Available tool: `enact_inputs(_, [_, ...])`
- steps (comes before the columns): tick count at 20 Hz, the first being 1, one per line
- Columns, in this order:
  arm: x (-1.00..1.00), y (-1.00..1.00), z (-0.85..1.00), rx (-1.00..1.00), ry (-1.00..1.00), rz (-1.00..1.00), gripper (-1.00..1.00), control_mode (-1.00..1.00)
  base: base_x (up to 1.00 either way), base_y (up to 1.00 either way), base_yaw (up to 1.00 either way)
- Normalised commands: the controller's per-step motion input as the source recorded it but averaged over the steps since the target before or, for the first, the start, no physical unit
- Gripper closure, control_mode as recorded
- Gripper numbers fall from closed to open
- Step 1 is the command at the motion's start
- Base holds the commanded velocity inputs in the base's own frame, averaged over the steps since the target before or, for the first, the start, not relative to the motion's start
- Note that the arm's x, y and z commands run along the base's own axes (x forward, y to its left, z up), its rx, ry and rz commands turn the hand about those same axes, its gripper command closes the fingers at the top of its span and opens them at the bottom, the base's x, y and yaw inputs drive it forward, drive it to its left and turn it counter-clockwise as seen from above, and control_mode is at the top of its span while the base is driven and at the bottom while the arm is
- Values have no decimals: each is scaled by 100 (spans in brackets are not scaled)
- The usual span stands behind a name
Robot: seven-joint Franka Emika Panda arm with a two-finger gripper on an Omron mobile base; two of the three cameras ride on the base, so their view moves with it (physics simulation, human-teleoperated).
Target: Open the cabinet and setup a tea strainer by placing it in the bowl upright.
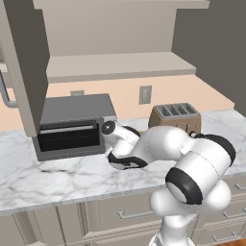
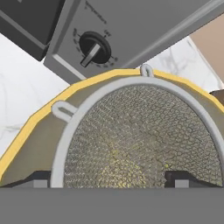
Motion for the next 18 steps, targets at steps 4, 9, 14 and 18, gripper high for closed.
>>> enact_inputs(4, [-2,0,9,0,0,0,-100,-100,0,0,0])
enact_inputs(9, [-1,0,9,0,0,0,-100,-100,0,0,0])
enact_inputs(14, [-11,0,22,0,0,0,-100,-100,0,0,0])
enact_inputs(18, [-28,0,32,0,0,0,-100,-100,0,0,0])
